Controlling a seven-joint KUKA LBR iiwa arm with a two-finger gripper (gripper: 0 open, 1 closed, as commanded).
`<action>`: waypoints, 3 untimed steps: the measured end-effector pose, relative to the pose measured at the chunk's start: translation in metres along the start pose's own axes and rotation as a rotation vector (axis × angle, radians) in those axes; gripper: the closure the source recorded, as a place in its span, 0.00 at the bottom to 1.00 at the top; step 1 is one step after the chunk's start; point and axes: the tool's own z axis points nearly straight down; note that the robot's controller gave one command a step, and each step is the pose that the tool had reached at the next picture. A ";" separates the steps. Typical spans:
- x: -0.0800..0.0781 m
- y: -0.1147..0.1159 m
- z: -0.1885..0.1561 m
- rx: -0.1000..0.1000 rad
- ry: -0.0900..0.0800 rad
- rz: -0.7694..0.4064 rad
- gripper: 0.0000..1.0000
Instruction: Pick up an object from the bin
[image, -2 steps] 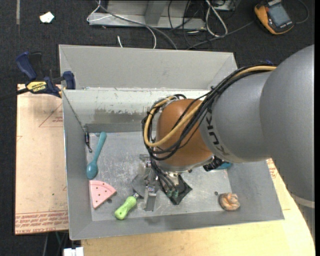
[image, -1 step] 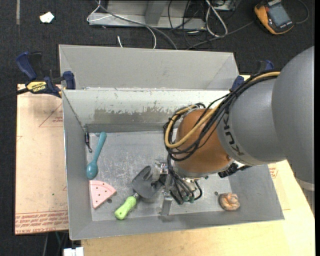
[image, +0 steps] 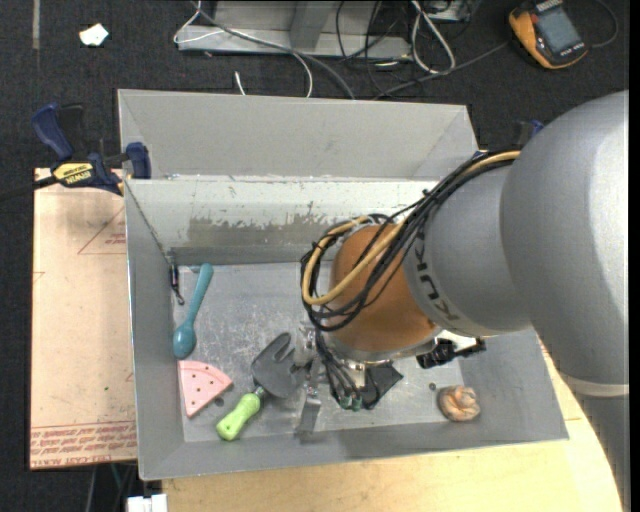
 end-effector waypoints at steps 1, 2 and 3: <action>-0.015 -0.013 0.006 -0.003 -0.003 -0.016 0.00; -0.044 -0.063 -0.020 -0.004 0.001 -0.070 0.00; -0.026 -0.049 -0.005 -0.003 0.003 -0.066 0.00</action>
Offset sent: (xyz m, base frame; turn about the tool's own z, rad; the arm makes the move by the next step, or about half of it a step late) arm 0.0324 -0.0699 0.0212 -0.0705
